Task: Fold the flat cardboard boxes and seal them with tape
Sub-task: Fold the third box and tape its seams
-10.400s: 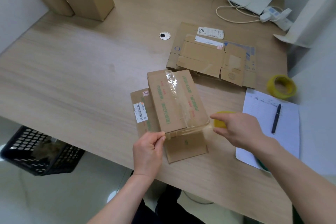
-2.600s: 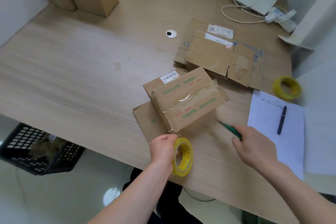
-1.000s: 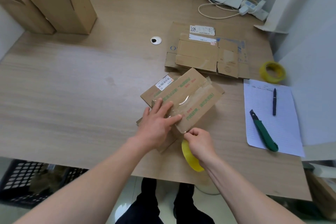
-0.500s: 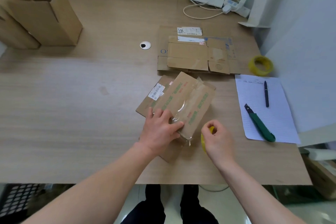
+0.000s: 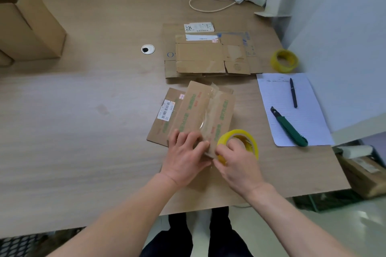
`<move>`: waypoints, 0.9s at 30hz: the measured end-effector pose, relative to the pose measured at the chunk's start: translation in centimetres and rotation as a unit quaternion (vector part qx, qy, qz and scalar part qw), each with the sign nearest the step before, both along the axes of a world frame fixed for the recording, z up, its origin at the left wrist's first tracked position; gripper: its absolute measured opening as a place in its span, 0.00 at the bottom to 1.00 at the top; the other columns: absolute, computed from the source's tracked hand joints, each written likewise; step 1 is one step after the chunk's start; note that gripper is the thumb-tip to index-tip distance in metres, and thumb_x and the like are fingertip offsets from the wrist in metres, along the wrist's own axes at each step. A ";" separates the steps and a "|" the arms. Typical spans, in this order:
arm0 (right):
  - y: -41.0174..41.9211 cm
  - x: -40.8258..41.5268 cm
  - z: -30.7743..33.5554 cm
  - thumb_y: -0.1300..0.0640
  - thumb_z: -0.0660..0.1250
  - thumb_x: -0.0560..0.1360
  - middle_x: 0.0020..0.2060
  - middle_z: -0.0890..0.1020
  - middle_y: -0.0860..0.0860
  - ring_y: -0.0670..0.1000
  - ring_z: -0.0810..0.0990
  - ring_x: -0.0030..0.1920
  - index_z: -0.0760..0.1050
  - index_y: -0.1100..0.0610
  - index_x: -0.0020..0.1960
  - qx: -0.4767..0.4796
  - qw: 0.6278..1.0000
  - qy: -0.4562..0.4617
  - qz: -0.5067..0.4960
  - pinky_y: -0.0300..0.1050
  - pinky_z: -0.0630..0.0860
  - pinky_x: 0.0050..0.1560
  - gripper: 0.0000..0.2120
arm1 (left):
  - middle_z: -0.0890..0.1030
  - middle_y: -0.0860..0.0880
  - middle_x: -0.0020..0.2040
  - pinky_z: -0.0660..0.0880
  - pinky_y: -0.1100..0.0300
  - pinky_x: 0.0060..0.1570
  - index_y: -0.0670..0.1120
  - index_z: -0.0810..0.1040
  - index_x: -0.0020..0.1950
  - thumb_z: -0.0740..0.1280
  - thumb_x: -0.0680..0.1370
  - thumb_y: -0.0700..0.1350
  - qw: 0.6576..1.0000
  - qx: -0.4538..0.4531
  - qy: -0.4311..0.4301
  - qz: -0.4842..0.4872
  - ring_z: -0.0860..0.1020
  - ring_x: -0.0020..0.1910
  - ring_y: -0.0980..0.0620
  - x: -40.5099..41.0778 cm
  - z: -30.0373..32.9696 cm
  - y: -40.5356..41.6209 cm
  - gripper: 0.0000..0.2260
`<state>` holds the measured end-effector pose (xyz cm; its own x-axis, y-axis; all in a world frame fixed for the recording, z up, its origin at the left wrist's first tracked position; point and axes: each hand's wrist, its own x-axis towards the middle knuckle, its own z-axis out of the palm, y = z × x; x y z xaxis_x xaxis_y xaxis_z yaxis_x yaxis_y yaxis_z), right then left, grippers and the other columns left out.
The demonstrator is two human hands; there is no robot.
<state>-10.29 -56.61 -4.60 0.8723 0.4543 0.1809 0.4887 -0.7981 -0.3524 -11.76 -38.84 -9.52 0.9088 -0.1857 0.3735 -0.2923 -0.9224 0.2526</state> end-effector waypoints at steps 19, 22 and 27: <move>-2.0 2.4 -1.0 0.55 0.81 0.64 0.38 0.73 0.54 0.57 0.75 0.35 0.77 0.59 0.42 0.059 0.995 0.042 0.073 0.50 0.76 0.28 0.15 | 0.73 0.53 0.69 0.59 0.35 0.63 0.58 0.78 0.54 0.62 0.77 0.59 0.997 -0.001 0.068 0.020 0.68 0.71 0.46 0.1 -0.4 0.9 0.11; -2.0 2.3 -1.3 0.54 0.81 0.65 0.38 0.73 0.55 0.57 0.75 0.36 0.77 0.59 0.41 0.069 0.995 0.044 0.060 0.50 0.76 0.30 0.15 | 0.72 0.54 0.69 0.57 0.35 0.63 0.60 0.77 0.57 0.61 0.76 0.60 0.995 0.022 0.095 0.028 0.67 0.72 0.46 0.3 -0.3 0.7 0.13; -2.0 2.1 -0.5 0.49 0.79 0.65 0.37 0.73 0.49 0.51 0.72 0.38 0.76 0.56 0.41 0.146 0.983 0.113 0.003 0.45 0.72 0.38 0.16 | 0.73 0.55 0.68 0.58 0.36 0.63 0.60 0.75 0.56 0.64 0.74 0.60 0.994 -0.014 0.104 -0.007 0.66 0.71 0.47 0.8 0.2 1.6 0.12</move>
<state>-8.16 -58.60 -5.08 0.9029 0.4163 0.1068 0.3757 -0.6438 -0.6666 -11.01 -37.19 -9.31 0.9646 -0.1904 0.1825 -0.2431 -0.9104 0.3349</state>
